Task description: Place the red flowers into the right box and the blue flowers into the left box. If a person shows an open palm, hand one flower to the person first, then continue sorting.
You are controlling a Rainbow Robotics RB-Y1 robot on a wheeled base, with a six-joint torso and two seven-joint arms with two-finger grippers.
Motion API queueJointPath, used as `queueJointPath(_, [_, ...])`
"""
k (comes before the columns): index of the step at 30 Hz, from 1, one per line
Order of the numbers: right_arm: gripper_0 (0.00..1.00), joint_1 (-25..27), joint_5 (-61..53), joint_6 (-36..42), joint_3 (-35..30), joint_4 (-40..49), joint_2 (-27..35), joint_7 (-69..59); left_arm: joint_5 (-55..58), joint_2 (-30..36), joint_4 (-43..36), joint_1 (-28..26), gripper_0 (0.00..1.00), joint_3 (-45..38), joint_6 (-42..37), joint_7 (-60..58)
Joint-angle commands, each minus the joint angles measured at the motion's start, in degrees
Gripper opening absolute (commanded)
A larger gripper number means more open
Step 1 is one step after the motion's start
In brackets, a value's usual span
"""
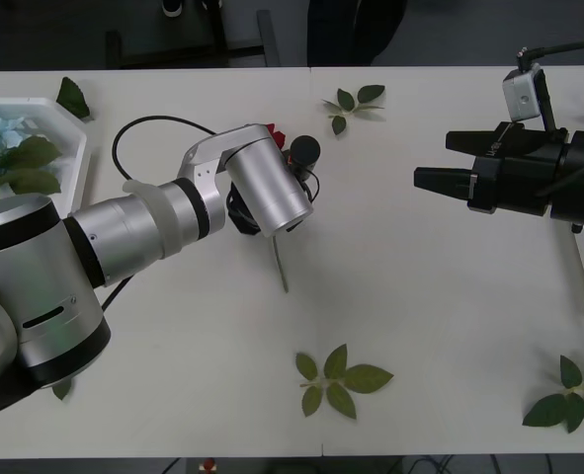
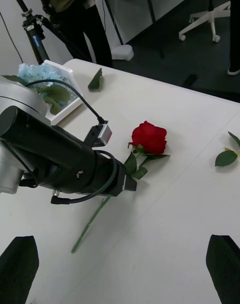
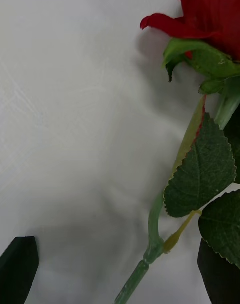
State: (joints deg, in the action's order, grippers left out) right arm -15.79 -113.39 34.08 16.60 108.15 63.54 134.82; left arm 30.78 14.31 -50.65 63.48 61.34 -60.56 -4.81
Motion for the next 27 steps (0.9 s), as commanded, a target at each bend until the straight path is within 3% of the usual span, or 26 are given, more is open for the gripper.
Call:
queueJointPath(1, [0.97,0.68,-0.25,-0.15,-0.25,0.57,0.71,0.98,-1.25,-0.42,1.52,0.68,0.92,1.15,1.94,0.16])
queueJointPath(3, [0.97,0.77,-0.25,-0.15,-0.25,0.57,0.62,0.98,-1.25,-0.42,1.61,0.68,0.91,1.15,1.94,0.16])
queueJointPath(4, [0.98,0.68,-0.25,-0.15,-0.25,0.65,0.62,1.06,-1.16,-0.42,1.52,0.68,0.83,1.15,1.94,0.16])
queueJointPath(5, [0.98,0.77,-0.34,-0.15,-0.25,0.65,0.62,1.06,-1.16,-0.42,1.52,0.59,0.44,1.24,1.94,0.16])
queueJointPath(6, [0.98,0.68,-0.25,-0.15,-0.25,0.57,0.62,1.06,-1.07,-0.42,1.52,0.68,0.14,1.15,1.94,0.16])
queueJointPath(7, [0.98,0.68,-0.25,-0.15,-0.25,0.57,0.62,1.06,-1.16,-0.42,1.52,0.68,0.02,1.24,1.94,0.24])
queueJointPath(27, [0.98,0.68,-0.34,-0.15,-0.25,0.65,0.62,1.06,1.39,1.16,0.47,0.5,0.0,1.24,1.85,2.97])
